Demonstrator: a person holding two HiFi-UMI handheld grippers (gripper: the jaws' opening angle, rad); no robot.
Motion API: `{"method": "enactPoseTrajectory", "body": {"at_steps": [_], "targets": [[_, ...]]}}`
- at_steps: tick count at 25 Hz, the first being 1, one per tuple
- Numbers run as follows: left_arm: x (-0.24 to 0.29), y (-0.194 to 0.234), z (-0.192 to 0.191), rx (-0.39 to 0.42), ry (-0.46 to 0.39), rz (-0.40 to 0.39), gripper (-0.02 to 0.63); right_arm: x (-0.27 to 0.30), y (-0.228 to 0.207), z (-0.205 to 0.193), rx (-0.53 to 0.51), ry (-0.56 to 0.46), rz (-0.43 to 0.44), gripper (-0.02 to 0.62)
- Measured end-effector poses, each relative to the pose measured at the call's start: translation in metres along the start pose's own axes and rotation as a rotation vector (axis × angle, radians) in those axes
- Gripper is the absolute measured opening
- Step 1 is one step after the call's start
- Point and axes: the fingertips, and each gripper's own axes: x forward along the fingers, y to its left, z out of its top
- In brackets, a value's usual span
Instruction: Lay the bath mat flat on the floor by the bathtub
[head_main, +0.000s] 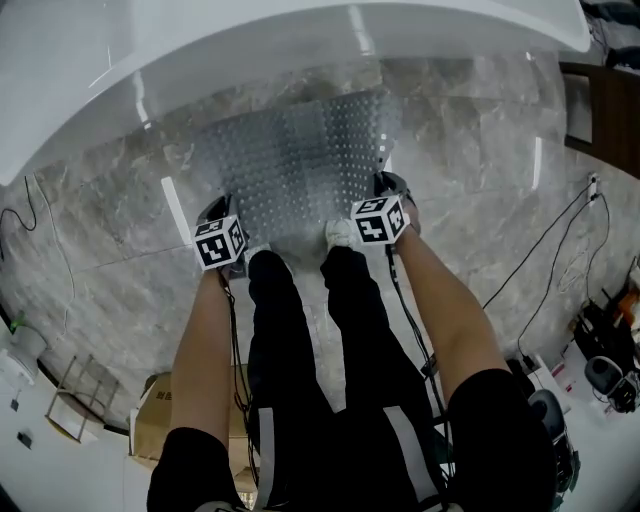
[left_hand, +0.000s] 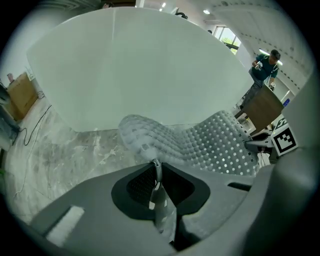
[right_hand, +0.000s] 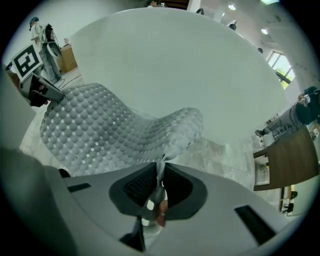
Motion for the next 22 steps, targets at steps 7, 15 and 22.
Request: {"method": "enactPoseTrajectory", "body": {"at_steps": [7,15,22], "targets": [[0.053,0.031,0.005,0.054,0.023,0.051,0.043,0.072,0.015,0.006,-0.108,0.056,0.012,0.046],[0.117,0.060,0.010,0.151,0.040,0.110,0.049,0.143,0.035,0.021,-0.116,0.055,0.005,0.046],[0.165,0.102,-0.012,0.183,0.106,0.166,0.057,0.199,0.029,0.000,-0.062,0.131,-0.039,0.048]]}}
